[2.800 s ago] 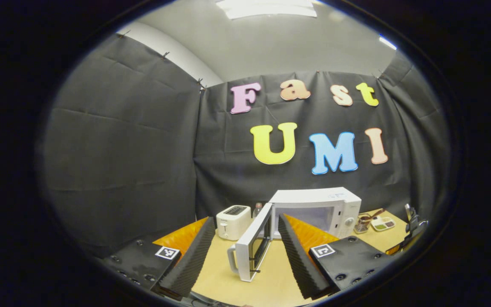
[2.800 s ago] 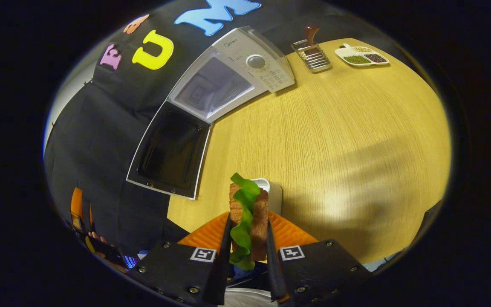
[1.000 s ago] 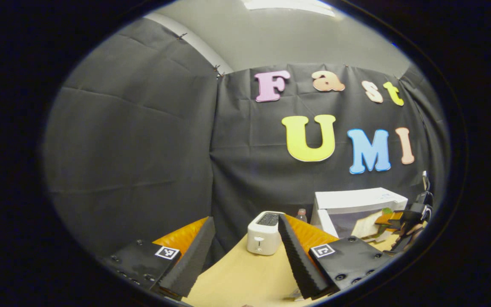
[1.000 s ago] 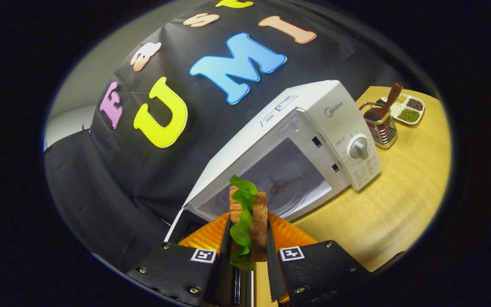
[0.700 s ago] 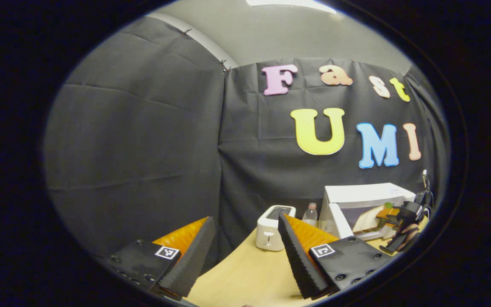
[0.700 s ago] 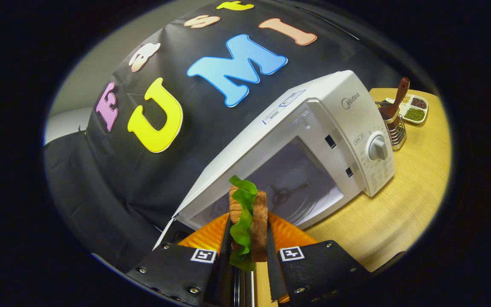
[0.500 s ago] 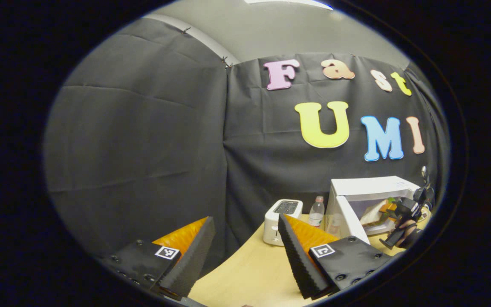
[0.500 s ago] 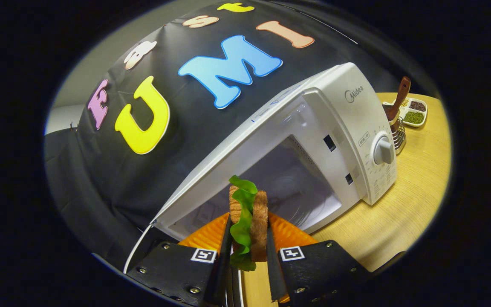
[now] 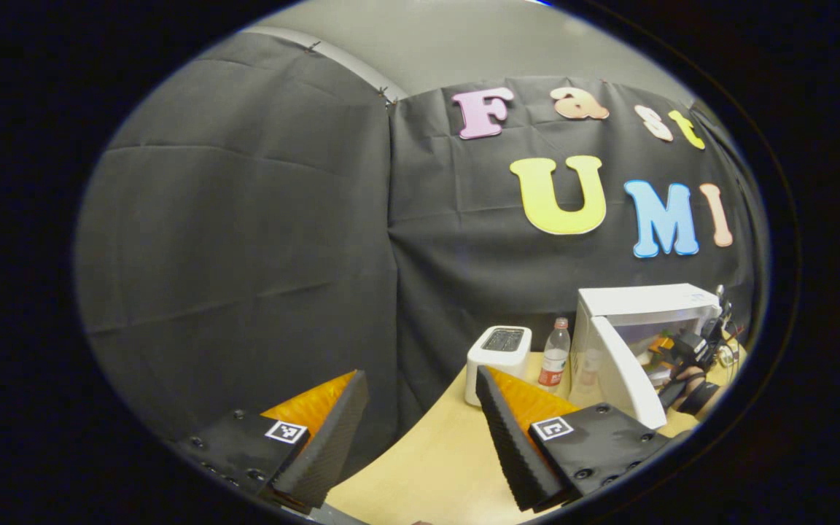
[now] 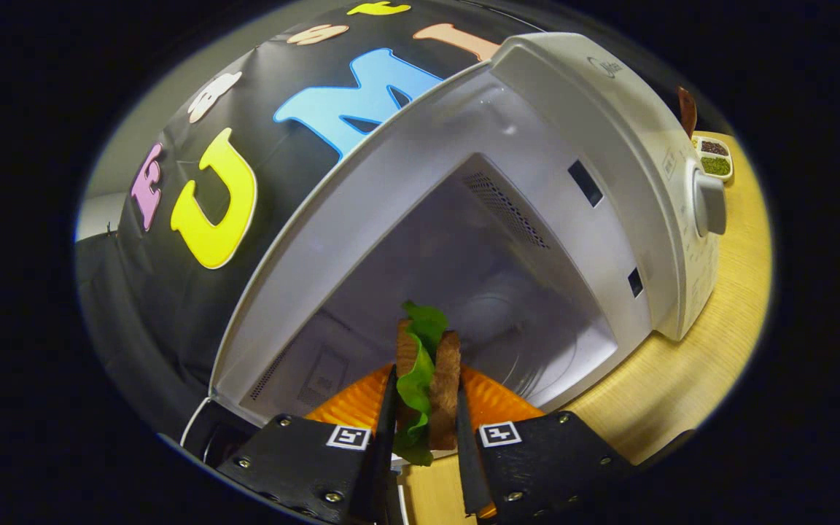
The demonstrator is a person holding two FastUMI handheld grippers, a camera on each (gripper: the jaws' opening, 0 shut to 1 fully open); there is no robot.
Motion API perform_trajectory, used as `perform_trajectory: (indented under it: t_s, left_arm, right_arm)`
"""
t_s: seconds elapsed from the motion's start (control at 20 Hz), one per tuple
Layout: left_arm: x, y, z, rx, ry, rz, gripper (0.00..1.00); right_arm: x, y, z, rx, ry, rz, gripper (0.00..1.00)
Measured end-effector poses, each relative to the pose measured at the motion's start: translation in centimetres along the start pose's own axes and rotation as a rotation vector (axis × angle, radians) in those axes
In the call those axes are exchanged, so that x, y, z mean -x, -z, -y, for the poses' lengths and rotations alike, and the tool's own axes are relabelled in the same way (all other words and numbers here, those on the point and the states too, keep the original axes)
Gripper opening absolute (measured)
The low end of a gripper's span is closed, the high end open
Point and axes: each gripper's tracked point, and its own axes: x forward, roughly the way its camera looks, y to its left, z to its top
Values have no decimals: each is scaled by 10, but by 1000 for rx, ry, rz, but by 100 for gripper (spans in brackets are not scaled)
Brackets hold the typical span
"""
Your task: Open the microwave oven with the left hand, put the food in, and close the microwave oven.
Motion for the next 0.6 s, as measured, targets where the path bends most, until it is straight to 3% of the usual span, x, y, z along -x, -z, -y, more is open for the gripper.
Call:
perform_trajectory:
  t_s: [0.15, 0.25, 0.45, 0.6]
  left_arm:
    - [-5, 7, -2, -5, 0, -13, 97]
    - [-8, 6, 0, 1, 7, -13, 97]
    - [-13, 10, 5, -1, 22, -8, 96]
    - [-15, 14, 11, 17, 36, -9, 96]
  right_arm:
    - [-8, -1, 11, 39, 48, -4, 43]
    - [-8, -4, 22, 119, 99, 21, 53]
    - [-4, 5, 47, 264, 196, -5, 98]
    - [6, -8, 40, 367, 192, 40, 98]
